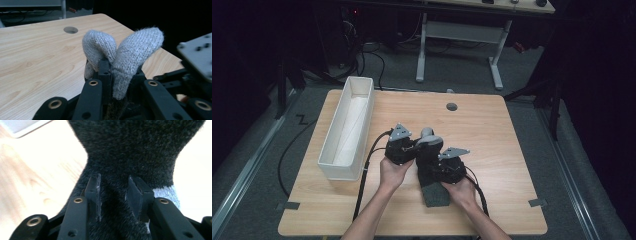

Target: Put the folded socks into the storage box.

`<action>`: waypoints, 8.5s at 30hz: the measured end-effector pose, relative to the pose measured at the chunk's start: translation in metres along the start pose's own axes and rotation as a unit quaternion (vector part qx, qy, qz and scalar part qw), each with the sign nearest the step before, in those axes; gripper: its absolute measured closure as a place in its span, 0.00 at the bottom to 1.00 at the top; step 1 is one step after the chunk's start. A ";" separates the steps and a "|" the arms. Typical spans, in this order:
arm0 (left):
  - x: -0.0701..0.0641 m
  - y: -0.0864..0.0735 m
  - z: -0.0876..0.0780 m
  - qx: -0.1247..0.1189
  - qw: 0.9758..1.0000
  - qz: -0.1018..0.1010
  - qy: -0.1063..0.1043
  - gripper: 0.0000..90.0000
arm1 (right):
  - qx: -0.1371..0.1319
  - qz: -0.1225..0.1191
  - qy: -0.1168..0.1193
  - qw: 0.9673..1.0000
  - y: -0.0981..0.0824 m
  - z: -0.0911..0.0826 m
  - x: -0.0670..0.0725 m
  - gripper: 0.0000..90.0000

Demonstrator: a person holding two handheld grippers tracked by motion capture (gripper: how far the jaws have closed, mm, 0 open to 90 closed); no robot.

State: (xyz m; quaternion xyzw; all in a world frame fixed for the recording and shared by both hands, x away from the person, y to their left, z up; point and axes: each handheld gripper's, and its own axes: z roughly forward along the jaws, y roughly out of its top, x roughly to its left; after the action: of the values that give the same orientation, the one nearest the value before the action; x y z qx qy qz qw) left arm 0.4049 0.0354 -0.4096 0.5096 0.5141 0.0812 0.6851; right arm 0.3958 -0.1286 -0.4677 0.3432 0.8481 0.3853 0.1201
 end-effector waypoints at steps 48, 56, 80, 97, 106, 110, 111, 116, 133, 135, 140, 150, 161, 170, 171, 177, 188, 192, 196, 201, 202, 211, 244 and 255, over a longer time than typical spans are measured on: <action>-0.031 -0.027 -0.039 0.015 0.997 0.059 -0.041 0.85 | -0.009 -0.009 0.007 1.000 -0.041 -0.006 0.019 0.55; -0.023 -0.051 -0.044 0.025 0.998 0.056 -0.031 0.85 | -0.023 -0.010 0.002 1.000 -0.038 -0.014 0.024 0.54; -0.013 -0.062 -0.043 0.027 0.998 0.049 -0.018 0.85 | 0.021 -0.031 0.034 0.999 -0.069 -0.047 0.014 0.38; -0.005 -0.064 -0.048 0.032 0.996 0.081 0.000 0.84 | 0.010 0.015 -0.020 1.000 -0.047 0.003 0.032 0.41; 0.011 -0.083 -0.049 0.044 0.994 0.097 0.013 0.82 | 0.012 0.011 -0.012 1.000 -0.046 -0.001 0.033 0.44; 0.011 -0.083 -0.050 0.046 0.994 0.102 0.012 0.81 | -0.005 0.010 -0.003 1.000 -0.045 -0.020 0.028 0.48; 0.011 -0.083 -0.050 0.048 0.994 0.100 0.013 0.80 | -0.014 0.010 0.000 1.000 -0.044 -0.027 0.026 0.52; 0.009 -0.083 -0.049 0.050 0.994 0.098 0.015 0.77 | -0.050 0.010 0.016 0.999 -0.038 -0.051 0.019 0.64; 0.004 -0.081 -0.060 0.066 0.994 0.088 -0.003 0.60 | -0.047 -0.014 0.038 0.998 -0.008 -0.042 0.023 0.77; 0.003 -0.081 -0.061 0.066 0.994 0.084 -0.007 0.57 | -0.046 -0.015 0.038 0.998 -0.010 -0.042 0.022 0.77; 0.003 -0.080 -0.064 0.071 0.994 0.075 -0.018 0.52 | -0.041 -0.020 0.032 0.998 -0.011 -0.041 0.022 0.77; 0.001 -0.075 -0.073 0.065 0.996 0.052 -0.034 0.42 | -0.034 -0.025 0.028 0.999 -0.013 -0.036 0.023 0.77; 0.002 -0.078 -0.075 0.039 0.997 0.066 0.017 0.44 | -0.013 -0.033 0.026 0.999 -0.021 -0.027 0.026 0.76; 0.011 -0.085 -0.072 0.034 0.995 0.069 0.057 0.42 | -0.058 -0.039 0.009 0.997 -0.006 -0.044 0.023 0.66; 0.012 -0.086 -0.072 0.034 0.995 0.069 0.058 0.42 | -0.064 -0.044 0.011 0.997 -0.002 -0.046 0.024 0.65; 0.015 -0.086 -0.070 0.034 0.995 0.069 0.067 0.42 | -0.060 -0.079 0.014 0.995 0.014 -0.039 0.029 0.58; 0.023 -0.087 -0.063 0.030 0.994 0.072 0.081 0.42 | -0.002 -0.080 0.020 0.997 0.015 -0.015 0.027 0.93; 0.024 -0.086 -0.061 0.029 0.993 0.073 0.087 0.42 | -0.007 -0.077 0.023 0.997 0.016 -0.018 0.027 0.94; 0.024 -0.085 -0.058 0.028 0.993 0.072 0.090 0.42 | -0.032 -0.061 0.042 0.997 0.020 -0.034 0.032 0.94; 0.025 -0.085 -0.056 0.025 0.993 0.068 0.094 0.42 | -0.038 -0.048 0.055 0.997 0.015 -0.044 0.041 0.94; 0.025 -0.085 -0.056 0.025 0.993 0.068 0.095 0.42 | -0.036 -0.044 0.058 0.997 0.013 -0.044 0.042 0.94; 0.030 -0.088 -0.052 0.032 0.991 0.070 0.111 0.44 | -0.020 -0.036 0.035 0.999 -0.017 -0.029 0.048 0.93; 0.018 -0.068 -0.037 0.039 0.990 0.078 0.110 0.39 | -0.074 -0.011 -0.021 0.997 0.006 -0.040 0.022 0.64; 0.023 -0.047 -0.047 0.011 0.995 0.024 0.093 0.30 | -0.014 0.007 -0.026 1.000 -0.002 -0.008 0.008 0.56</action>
State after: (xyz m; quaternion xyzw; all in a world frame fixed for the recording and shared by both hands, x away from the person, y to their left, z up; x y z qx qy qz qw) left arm 0.3593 0.0568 -0.4588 0.5197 0.5636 0.1394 0.6268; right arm 0.3852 -0.1288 -0.4632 0.3574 0.8370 0.3885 0.1444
